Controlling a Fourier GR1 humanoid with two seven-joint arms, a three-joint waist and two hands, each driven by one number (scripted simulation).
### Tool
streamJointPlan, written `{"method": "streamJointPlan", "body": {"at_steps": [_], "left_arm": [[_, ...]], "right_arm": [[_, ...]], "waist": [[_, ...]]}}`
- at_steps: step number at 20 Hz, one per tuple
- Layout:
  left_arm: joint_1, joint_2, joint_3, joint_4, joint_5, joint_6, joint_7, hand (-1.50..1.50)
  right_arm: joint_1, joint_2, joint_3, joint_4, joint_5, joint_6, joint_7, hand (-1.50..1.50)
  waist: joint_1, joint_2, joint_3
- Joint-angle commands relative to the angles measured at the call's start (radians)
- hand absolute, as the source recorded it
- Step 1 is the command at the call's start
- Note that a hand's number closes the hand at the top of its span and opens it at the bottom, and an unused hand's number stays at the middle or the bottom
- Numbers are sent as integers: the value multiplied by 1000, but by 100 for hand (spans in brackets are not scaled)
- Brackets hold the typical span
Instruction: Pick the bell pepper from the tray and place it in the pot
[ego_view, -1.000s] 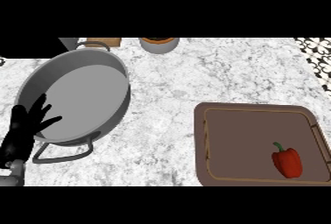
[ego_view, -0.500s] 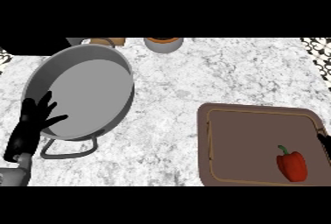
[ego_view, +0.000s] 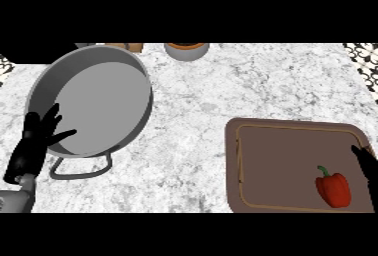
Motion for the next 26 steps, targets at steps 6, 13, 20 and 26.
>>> {"method": "streamJointPlan", "body": {"at_steps": [6, 13, 20, 26], "left_arm": [[-61, -37, 32, 36, -48, 24, 44, 0], [-27, -64, 28, -7, -115, 41, 53, 0], [-25, -72, 77, 55, -100, -8, -17, 0], [-43, -87, 104, 55, -114, -25, 0, 0]], "right_arm": [[-41, 129, -3, 158, 86, 45, 14, -150], [-89, 196, -16, 251, 160, 98, -20, -150], [-17, 227, -72, 271, 149, 121, -57, -150], [-69, 319, -52, 410, 222, 104, -120, -150]], "waist": [[-10, -1, 1], [-7, -1, 1], [-12, -1, 0], [-9, 0, 1]]}}
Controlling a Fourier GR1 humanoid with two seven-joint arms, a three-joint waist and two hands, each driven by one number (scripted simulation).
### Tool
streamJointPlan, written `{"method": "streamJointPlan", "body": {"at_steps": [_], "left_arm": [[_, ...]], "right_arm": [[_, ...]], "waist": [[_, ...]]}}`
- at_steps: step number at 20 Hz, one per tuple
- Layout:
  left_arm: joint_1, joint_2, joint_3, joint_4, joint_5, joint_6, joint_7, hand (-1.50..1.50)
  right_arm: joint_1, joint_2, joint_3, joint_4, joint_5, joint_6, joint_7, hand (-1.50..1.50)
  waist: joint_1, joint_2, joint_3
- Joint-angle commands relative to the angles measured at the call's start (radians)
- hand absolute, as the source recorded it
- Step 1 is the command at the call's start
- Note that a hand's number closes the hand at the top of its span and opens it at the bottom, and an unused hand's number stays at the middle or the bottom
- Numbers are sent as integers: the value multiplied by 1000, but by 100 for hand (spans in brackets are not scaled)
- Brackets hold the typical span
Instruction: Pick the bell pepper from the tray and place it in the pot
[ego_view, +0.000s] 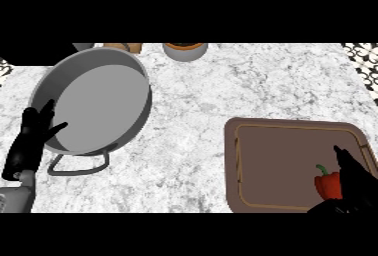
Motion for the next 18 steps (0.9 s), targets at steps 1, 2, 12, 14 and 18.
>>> {"method": "streamJointPlan", "body": {"at_steps": [1, 2, 12, 14, 18], "left_arm": [[4, -14, 38, 45, 7, -36, -41, 0], [2, -36, 13, 40, -23, -11, -21, 0], [-66, -20, 69, 9, -46, -73, 62, 0], [38, -46, 75, -13, -25, -92, -3, 0], [31, -101, 34, -45, -79, -40, 28, 0]], "right_arm": [[-20, 53, -31, 47, 24, 29, 5, -150], [-68, 72, -31, 45, 19, 63, 58, -150], [5, 104, -121, 119, 59, 46, -108, -150], [6, 120, -123, 116, 71, 51, -100, -150], [-47, 105, -146, 193, 94, 6, -232, 150]], "waist": [[0, 2, -2], [1, 2, -2], [-3, 2, -2], [0, 1, -2], [2, 1, -2]]}}
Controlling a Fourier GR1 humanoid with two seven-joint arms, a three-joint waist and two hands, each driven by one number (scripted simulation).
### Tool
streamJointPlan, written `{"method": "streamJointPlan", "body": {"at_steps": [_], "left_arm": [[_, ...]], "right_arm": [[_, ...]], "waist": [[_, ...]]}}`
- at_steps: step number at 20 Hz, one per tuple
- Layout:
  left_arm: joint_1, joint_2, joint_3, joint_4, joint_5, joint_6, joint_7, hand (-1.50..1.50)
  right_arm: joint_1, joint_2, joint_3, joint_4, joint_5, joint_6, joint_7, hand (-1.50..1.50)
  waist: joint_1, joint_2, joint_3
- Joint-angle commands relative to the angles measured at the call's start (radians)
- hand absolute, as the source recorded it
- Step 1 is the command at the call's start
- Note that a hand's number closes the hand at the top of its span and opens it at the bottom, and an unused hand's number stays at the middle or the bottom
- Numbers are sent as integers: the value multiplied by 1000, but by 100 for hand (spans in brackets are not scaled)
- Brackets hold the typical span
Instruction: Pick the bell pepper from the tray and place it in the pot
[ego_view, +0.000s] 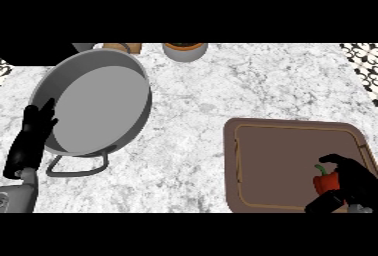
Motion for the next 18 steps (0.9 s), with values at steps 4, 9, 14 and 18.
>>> {"method": "streamJointPlan", "body": {"at_steps": [4, 9, 14, 18], "left_arm": [[66, -43, -9, -4, -10, -10, -47, 0], [29, -9, 46, 17, 1, -40, -35, 0], [11, -31, 3, 4, -33, -22, -23, 0], [10, -20, 4, -20, -12, -53, -6, 0]], "right_arm": [[-74, -8, 27, 90, 145, -59, -72, 150], [-61, -21, 9, 44, 190, -57, -115, 150], [-225, 5, 204, -34, 247, 42, -146, 150], [-401, 53, 359, -4, 273, 136, -227, 150]], "waist": [[6, 7, 2], [2, 6, 2], [25, 10, 1], [56, 10, 1]]}}
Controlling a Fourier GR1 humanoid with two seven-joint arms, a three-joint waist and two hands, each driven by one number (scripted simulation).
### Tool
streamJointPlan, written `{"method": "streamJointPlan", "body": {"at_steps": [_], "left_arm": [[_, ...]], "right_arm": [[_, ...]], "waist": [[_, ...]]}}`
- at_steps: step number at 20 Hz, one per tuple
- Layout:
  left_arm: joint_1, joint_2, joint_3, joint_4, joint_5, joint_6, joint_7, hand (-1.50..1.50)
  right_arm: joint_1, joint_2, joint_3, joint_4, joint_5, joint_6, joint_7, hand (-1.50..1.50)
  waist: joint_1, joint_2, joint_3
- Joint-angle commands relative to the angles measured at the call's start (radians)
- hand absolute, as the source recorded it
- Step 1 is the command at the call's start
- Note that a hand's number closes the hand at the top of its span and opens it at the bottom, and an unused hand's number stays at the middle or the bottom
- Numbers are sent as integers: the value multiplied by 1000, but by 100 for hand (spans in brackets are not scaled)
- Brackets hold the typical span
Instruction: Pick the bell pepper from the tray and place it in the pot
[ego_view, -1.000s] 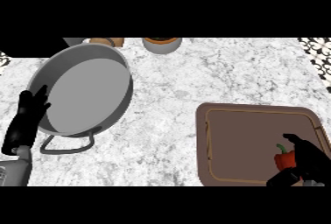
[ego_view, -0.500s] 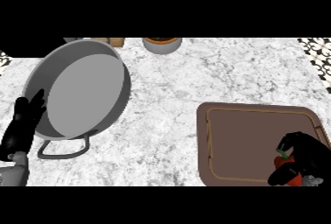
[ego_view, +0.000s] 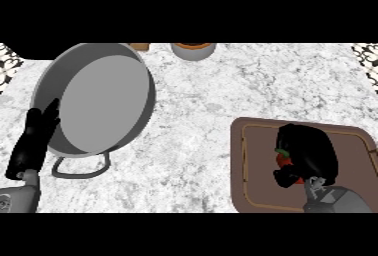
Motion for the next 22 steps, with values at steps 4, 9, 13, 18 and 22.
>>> {"method": "streamJointPlan", "body": {"at_steps": [4, 9, 13, 18, 22], "left_arm": [[-7, -35, -19, 60, -39, 35, -26, 0], [27, -30, -2, -14, -21, 25, 21, 0], [-6, 1, 13, 0, -10, -6, 36, 0], [30, -9, 14, -17, -9, -6, 40, 0], [18, -35, 1, -3, -39, 26, 11, 0]], "right_arm": [[-376, 125, 126, 102, 118, 99, 10, 150], [-395, 198, 121, -73, 140, 21, 29, 150], [-511, 270, 152, -141, 192, -67, 18, 150], [-636, 345, 157, -218, 191, -85, 8, 150], [-868, 347, 192, -88, 132, -76, 135, 150]], "waist": [[-17, 2, -1], [-35, -7, 0], [-26, -7, 0], [-27, -8, 0], [-19, -4, -2]]}}
